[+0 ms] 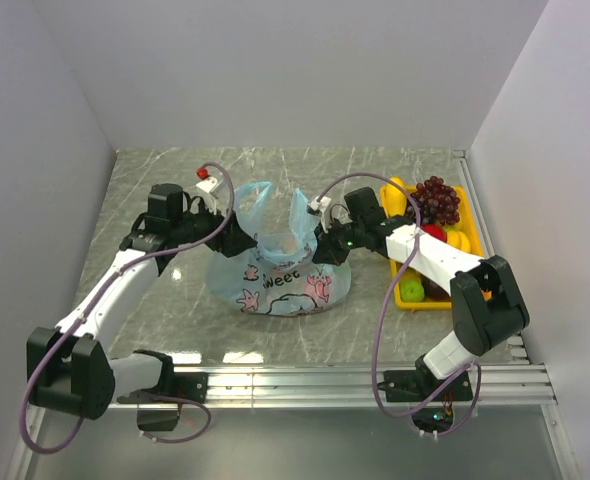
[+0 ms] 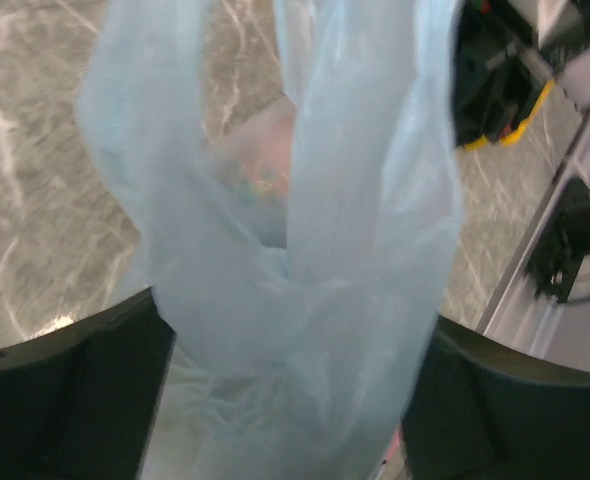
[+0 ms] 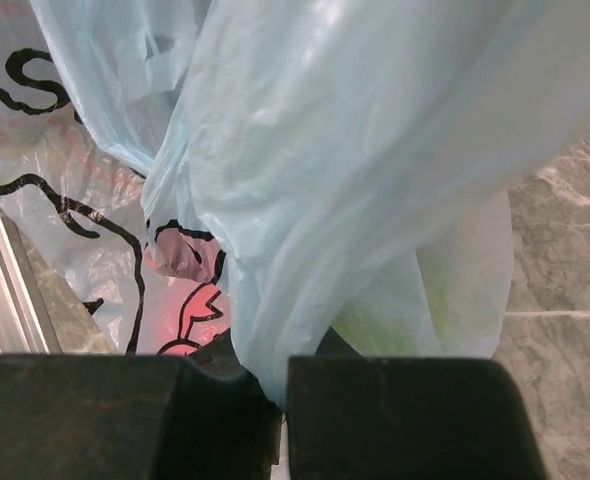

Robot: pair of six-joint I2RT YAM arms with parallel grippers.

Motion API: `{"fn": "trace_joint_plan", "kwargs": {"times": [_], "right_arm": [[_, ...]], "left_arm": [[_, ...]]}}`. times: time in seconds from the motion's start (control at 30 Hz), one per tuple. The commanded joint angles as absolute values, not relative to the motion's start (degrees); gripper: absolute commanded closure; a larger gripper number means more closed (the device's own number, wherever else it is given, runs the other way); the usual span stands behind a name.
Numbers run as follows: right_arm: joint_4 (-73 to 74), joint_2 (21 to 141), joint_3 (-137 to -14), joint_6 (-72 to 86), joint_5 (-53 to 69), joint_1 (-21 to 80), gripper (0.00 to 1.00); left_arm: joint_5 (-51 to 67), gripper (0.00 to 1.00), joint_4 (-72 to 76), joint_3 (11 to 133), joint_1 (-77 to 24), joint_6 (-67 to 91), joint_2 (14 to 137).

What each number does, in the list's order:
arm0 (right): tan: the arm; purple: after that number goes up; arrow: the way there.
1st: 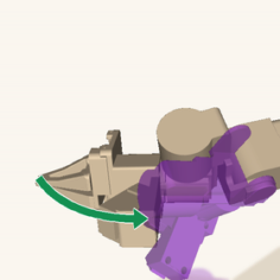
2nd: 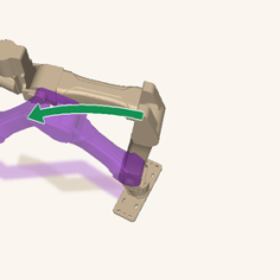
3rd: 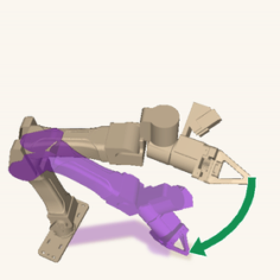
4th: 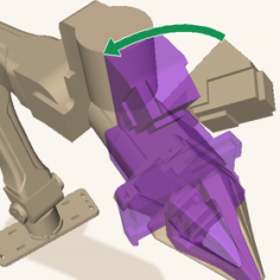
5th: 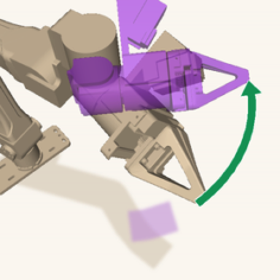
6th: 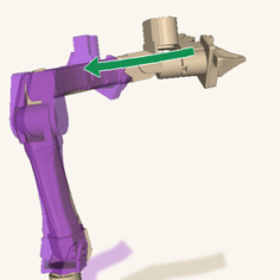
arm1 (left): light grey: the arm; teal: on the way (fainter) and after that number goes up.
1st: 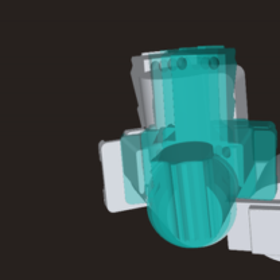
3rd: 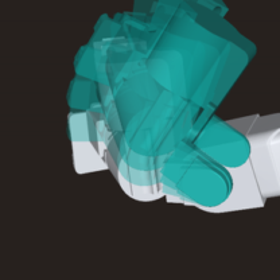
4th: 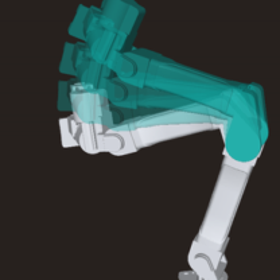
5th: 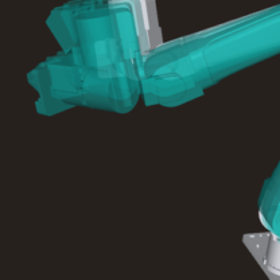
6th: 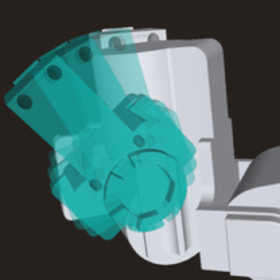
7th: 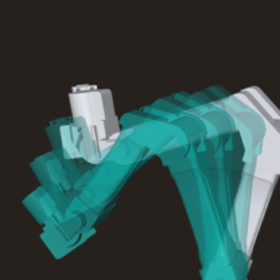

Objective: Place the fake fruits into the plastic bag and tie a complex knot

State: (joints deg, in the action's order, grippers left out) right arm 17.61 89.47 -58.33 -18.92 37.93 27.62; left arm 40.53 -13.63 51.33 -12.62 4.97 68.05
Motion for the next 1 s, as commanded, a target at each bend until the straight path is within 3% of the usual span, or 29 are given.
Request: {"fn": "trace_joint_plan", "kwargs": {"times": [0.0, 0.03, 0.07, 0.13, 0.27, 0.4, 0.6, 0.67, 0.7, 0.73, 0.77, 0.87, 0.97], "right_arm": [[18.5, 88.4, -61.3, -17.8, 37.9, 27.7, 1.00], [18.6, 88.3, -61.4, -17.3, 37.9, 27.7, 1.00], [18.8, 88.3, -62.0, -15.7, 38.0, 27.1, 1.00], [19.2, 88.8, -62.9, -13.1, 39.5, 26.0, 1.00], [19.9, 92.5, -66.3, -1.2, 43.2, 22.2, 1.00], [18.9, 95.3, -67.0, 9.4, 45.3, 20.2, 1.00], [19.0, 96.9, -66.3, 17.9, 46.7, 20.1, 1.00], [17.4, 96.7, -65.7, 18.6, 52.3, 19.8, 1.00], [16.4, 96.4, -65.5, 18.5, 54.9, 19.6, 0.97], [16.3, 96.2, -65.6, 16.9, 56.1, 19.6, 0.87], [15.3, 95.1, -65.4, 16.0, 56.9, 19.9, 0.71], [9.3, 91.1, -63.0, 14.0, 56.7, 20.0, 0.43], [9.0, 91.5, -64.8, 11.0, 55.8, 20.6, 0.39]], "left_arm": [[49.7, 0.20, -7.7, 50.3, -12.7, 2.2, 70.0], [51.5, 0.33, -8.8, 50.5, -12.8, -1.5, 70.7], [54.1, 0.59, -11.0, 50.8, -13.0, -3.8, 71.9], [55.5, 0.83, -19.0, 51.2, -13.2, -13.0, 72.4], [55.7, 0.99, -30.2, 49.5, -14.6, -29.1, 71.8], [52.2, 1.00, -35.9, 48.8, -16.6, -40.1, 73.6], [47.8, 0.99, -35.5, 48.5, -20.2, -43.8, 75.5], [46.5, 1.00, -35.9, 48.6, -21.1, -44.9, 75.6], [46.8, 0.99, -35.6, 48.9, -21.0, -44.8, 75.6], [47.5, 0.99, -35.7, 49.0, -21.1, -44.9, 75.6], [48.1, 1.00, -36.0, 49.3, -21.1, -44.9, 75.7], [49.7, 1.00, -36.8, 49.9, -21.1, -45.2, 75.8], [49.7, 1.00, -37.2, 50.3, -21.1, -45.7, 75.9]]}}
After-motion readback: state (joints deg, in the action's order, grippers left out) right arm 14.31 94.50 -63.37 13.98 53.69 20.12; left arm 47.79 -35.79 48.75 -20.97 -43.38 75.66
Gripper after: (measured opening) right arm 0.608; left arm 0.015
